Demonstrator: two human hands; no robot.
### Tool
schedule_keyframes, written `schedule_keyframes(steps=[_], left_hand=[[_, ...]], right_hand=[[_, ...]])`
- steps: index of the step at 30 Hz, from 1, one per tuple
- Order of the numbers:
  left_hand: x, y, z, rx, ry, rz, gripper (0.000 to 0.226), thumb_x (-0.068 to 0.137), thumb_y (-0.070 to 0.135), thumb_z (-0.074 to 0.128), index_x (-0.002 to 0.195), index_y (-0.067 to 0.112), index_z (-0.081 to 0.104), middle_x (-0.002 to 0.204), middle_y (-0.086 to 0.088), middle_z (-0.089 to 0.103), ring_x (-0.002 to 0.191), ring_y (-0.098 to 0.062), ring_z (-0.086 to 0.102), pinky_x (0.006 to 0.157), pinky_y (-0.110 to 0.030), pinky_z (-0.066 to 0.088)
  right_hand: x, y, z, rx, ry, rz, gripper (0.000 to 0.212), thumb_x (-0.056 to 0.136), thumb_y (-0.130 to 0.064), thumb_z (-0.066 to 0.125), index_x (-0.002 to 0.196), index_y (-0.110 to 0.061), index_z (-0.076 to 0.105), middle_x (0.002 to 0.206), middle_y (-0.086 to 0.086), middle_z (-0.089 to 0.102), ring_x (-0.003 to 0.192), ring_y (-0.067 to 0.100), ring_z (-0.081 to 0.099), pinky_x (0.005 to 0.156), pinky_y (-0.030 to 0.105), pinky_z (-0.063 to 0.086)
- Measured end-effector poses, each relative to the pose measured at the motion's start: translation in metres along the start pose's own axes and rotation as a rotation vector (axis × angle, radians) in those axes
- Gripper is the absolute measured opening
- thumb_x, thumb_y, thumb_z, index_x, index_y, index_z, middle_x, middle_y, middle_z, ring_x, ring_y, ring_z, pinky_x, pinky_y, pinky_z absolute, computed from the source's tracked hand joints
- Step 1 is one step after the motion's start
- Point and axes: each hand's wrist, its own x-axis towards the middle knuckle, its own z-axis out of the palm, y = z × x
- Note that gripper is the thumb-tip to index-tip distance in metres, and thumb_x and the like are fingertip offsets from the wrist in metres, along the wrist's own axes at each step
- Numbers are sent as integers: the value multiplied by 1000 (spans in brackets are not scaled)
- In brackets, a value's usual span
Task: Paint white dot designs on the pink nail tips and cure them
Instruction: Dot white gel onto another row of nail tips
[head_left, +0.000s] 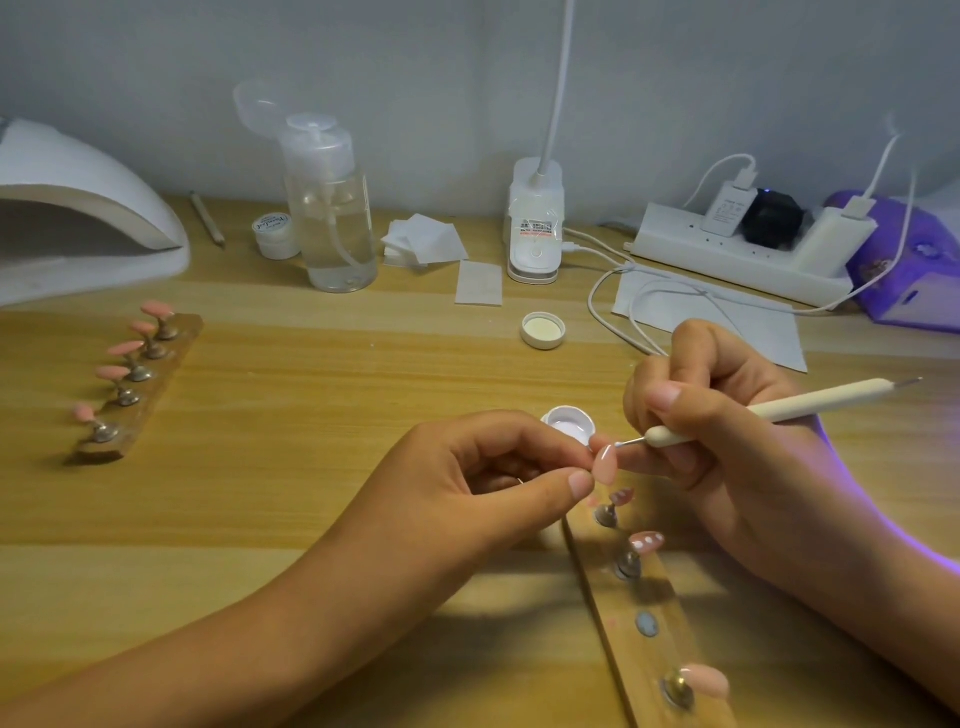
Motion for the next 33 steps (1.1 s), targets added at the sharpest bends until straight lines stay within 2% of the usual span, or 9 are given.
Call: schedule_keyframes(steps=[8, 14, 17, 19, 20, 22, 24, 27, 33], left_hand=[[1, -1, 0, 10, 6, -5, 6, 80, 16, 75, 81, 22, 76, 80, 10, 72, 72, -1, 60, 66, -10, 46], [2, -2, 2, 9, -5, 6, 6, 78, 19, 70, 80, 22, 74, 71, 13, 65, 64, 2, 55, 60, -10, 44], [1, -1, 1, -16, -32, 19, 7, 80, 17, 69, 82, 21, 73, 77, 13, 70, 69, 3, 59, 63, -8, 45], [1, -1, 0, -12, -26, 28, 7, 80, 20, 71, 85, 22, 74, 85, 11, 73, 77, 0, 63, 68, -10, 47], [1, -1, -1, -11, -15, 35, 8, 79, 23, 73, 86, 23, 74, 88, 10, 74, 80, -1, 64, 70, -11, 48], [2, -1, -2, -38, 30, 56, 10, 76, 28, 73, 86, 24, 74, 89, 10, 74, 81, 0, 65, 72, -10, 48], [4, -2, -4, -82, 89, 62, 10, 75, 27, 74, 85, 27, 75, 85, 11, 73, 75, 3, 63, 67, -8, 47], [6, -4, -7, -133, 147, 47, 13, 73, 35, 70, 84, 31, 74, 80, 14, 70, 71, 3, 61, 64, -10, 47], [7, -7, -8, -139, 179, 23, 18, 70, 40, 68, 84, 31, 75, 76, 14, 69, 70, 3, 61, 63, -10, 47]], right_hand=[[0, 0, 0, 14, -2, 17, 19, 74, -12, 62, 60, -18, 51, 55, -2, 48, 51, 6, 44, 54, 20, 53], [1, 0, -1, 23, 37, 41, 20, 78, -23, 63, 62, -20, 51, 54, -2, 45, 50, 8, 42, 58, 28, 57], [0, 1, -3, -8, 35, 8, 22, 81, -30, 69, 68, -20, 53, 53, -4, 41, 49, 10, 32, 63, 29, 57], [0, 2, -6, -85, 72, -41, 24, 79, -42, 73, 74, -23, 58, 55, -5, 41, 50, 11, 32, 72, 30, 57], [1, 3, -7, -136, 104, -66, 23, 76, -45, 74, 76, -25, 61, 58, -4, 46, 52, 9, 42, 76, 31, 56], [2, 2, -12, -297, 163, -106, 18, 74, -43, 74, 84, -29, 68, 76, -4, 64, 73, 13, 62, 83, 31, 55], [4, 1, -15, -475, 180, -146, 12, 82, -33, 68, 92, -27, 72, 93, -7, 70, 87, 10, 64, 83, 25, 52], [4, 4, -12, -627, 134, -197, 14, 91, -26, 59, 94, -18, 71, 86, -10, 70, 80, 3, 60, 74, 14, 47], [3, 12, -11, -883, -1, -242, 17, 93, -32, 54, 89, -19, 65, 83, -8, 62, 77, 20, 56, 69, 29, 45]])
